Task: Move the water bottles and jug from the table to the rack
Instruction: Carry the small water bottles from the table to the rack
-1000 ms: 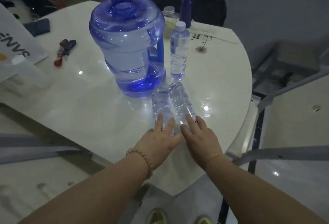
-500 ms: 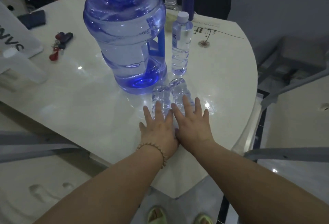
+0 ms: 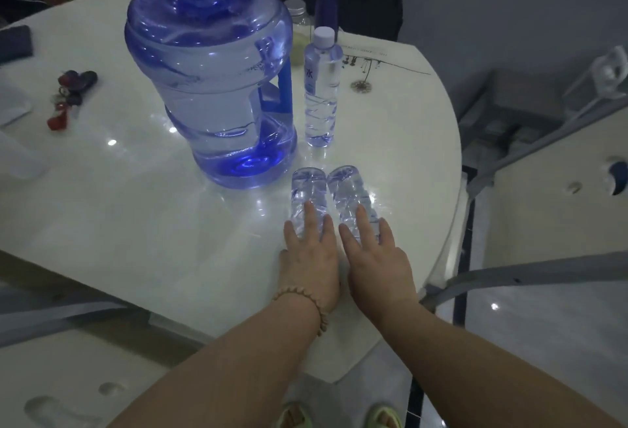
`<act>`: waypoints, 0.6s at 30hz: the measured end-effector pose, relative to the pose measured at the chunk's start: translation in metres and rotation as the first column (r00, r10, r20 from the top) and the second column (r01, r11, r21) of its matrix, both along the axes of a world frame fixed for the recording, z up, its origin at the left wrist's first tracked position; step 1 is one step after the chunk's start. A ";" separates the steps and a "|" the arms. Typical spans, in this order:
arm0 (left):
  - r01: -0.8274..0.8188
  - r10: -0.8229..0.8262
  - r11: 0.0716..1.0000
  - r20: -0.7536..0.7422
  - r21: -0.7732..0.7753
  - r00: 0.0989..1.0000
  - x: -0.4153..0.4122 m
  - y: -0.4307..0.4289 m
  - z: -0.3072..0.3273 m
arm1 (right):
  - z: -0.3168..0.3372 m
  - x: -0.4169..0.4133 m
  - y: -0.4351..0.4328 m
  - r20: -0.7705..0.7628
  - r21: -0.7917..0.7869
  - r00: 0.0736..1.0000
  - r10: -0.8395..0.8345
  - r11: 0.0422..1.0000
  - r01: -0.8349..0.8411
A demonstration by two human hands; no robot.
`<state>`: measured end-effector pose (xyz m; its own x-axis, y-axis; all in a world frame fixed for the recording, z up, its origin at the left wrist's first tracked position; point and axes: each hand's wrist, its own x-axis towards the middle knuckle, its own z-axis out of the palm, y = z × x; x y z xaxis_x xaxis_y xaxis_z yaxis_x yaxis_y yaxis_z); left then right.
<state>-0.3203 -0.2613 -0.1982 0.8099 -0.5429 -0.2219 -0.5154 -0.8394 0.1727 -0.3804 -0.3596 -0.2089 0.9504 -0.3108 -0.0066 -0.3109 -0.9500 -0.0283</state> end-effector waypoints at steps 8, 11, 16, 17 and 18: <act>0.081 -0.085 0.989 -0.026 -0.121 0.996 -0.057 -0.044 0.056 | 0.051 -0.077 -0.035 -0.040 0.049 0.994 -0.100 0.994 0.102; 0.154 -0.133 0.967 0.117 -0.201 0.984 -0.073 -0.085 0.103 | 0.093 -0.095 -0.066 0.061 0.018 0.991 -0.122 0.992 0.121; 0.286 -0.125 0.881 0.398 -0.376 0.909 -0.127 -0.171 0.193 | 0.177 -0.151 -0.144 0.341 -0.070 0.926 -0.163 0.978 0.198; 0.321 -0.124 0.863 0.452 -0.391 0.883 -0.143 -0.187 0.210 | 0.189 -0.165 -0.163 0.377 -0.081 0.911 -0.165 0.974 0.210; 0.361 -0.130 0.842 0.498 -0.402 0.858 -0.166 -0.208 0.226 | 0.204 -0.188 -0.186 0.401 -0.093 0.901 -0.167 0.971 0.221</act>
